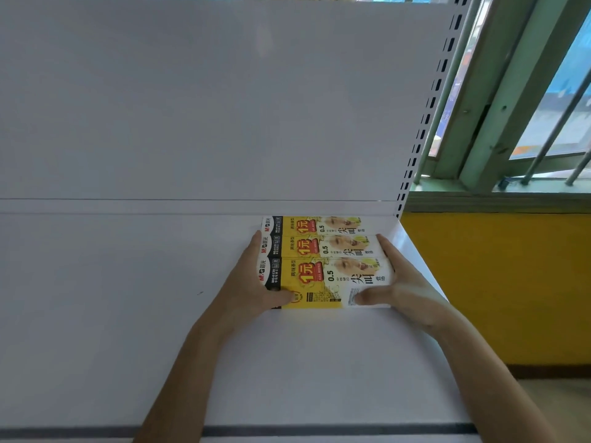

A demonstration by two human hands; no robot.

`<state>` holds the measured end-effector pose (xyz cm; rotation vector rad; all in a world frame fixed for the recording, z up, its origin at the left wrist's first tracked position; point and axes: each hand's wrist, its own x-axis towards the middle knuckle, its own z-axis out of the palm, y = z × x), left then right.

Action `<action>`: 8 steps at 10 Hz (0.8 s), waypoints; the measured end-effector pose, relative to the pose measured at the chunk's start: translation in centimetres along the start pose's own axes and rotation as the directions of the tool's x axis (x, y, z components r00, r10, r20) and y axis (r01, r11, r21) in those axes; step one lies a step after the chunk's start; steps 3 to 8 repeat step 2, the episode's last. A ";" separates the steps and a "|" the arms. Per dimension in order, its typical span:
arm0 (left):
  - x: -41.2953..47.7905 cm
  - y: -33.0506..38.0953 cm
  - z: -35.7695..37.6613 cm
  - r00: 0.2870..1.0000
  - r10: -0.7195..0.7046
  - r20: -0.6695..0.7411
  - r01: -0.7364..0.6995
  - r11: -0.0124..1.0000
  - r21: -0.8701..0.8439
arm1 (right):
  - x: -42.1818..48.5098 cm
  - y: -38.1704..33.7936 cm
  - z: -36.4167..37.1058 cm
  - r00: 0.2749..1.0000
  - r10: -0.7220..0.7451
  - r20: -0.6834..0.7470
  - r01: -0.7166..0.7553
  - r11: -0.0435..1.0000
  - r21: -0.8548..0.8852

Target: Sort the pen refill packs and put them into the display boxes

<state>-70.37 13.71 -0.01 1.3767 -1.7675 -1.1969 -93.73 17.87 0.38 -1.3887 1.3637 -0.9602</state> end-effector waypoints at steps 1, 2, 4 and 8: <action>-1.3 0.1 -0.9 0.991 0.041 -0.130 -0.024 0.991 0.130 | -0.9 -1.0 0.0 0.998 0.041 -0.056 -0.052 0.980 -0.195; -2.9 1.7 -1.5 0.927 0.283 -0.248 -0.211 0.937 0.279 | -2.6 -2.1 -0.1 0.968 -0.089 -0.234 -0.036 0.876 -0.481; -2.9 1.7 -1.5 0.927 0.283 -0.248 -0.211 0.937 0.279 | -2.6 -2.1 -0.1 0.968 -0.089 -0.234 -0.036 0.876 -0.481; -2.9 1.7 -1.5 0.927 0.283 -0.248 -0.211 0.937 0.279 | -2.6 -2.1 -0.1 0.968 -0.089 -0.234 -0.036 0.876 -0.481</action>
